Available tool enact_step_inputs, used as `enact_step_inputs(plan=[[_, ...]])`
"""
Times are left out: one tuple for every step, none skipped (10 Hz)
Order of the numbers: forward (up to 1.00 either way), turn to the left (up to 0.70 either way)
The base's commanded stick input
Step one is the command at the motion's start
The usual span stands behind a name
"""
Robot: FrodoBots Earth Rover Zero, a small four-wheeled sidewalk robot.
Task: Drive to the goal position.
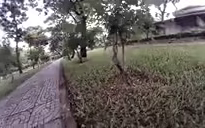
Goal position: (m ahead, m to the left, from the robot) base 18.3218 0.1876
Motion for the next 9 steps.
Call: enact_step_inputs(plan=[[-0.5,0.27],[-0.5,0.27],[-0.5,0.27],[-0.5,0.27],[-0.5,0.27],[-0.5,0.27],[-0.5,0.27],[-0.5,0.27],[-0.5,0.27]])
